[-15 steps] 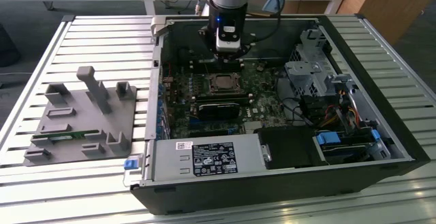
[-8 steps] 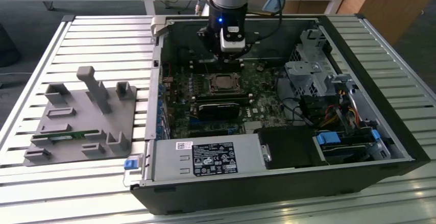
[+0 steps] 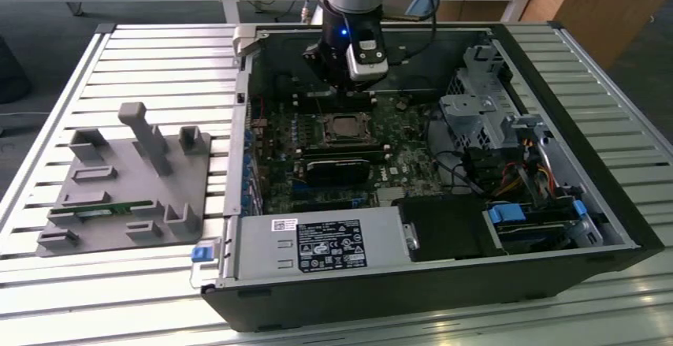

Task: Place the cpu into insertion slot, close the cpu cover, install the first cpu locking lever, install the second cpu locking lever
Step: 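Install the first cpu locking lever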

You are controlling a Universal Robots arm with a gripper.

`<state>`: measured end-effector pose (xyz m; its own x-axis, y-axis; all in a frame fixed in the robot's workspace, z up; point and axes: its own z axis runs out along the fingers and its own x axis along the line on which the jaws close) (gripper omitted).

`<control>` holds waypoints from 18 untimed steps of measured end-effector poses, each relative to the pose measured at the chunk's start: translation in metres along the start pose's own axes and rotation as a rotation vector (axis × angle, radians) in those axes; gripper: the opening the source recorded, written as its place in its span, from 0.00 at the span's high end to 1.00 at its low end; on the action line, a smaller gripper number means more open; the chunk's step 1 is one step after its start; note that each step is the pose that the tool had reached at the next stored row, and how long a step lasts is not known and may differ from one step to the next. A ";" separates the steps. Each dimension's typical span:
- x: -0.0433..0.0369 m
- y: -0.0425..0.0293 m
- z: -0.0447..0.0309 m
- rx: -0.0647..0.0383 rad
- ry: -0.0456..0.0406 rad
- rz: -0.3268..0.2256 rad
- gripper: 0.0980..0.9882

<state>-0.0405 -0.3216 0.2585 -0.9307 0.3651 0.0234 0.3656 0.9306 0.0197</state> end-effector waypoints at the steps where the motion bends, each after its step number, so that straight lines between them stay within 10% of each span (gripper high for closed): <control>1: 0.0000 0.0000 0.0001 0.000 -0.0001 -0.014 0.99; 18: 0.0000 0.0000 0.0015 0.003 -0.0004 -0.234 0.99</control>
<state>-0.0405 -0.3216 0.2569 -0.9901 0.1389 0.0181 0.1393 0.9900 0.0219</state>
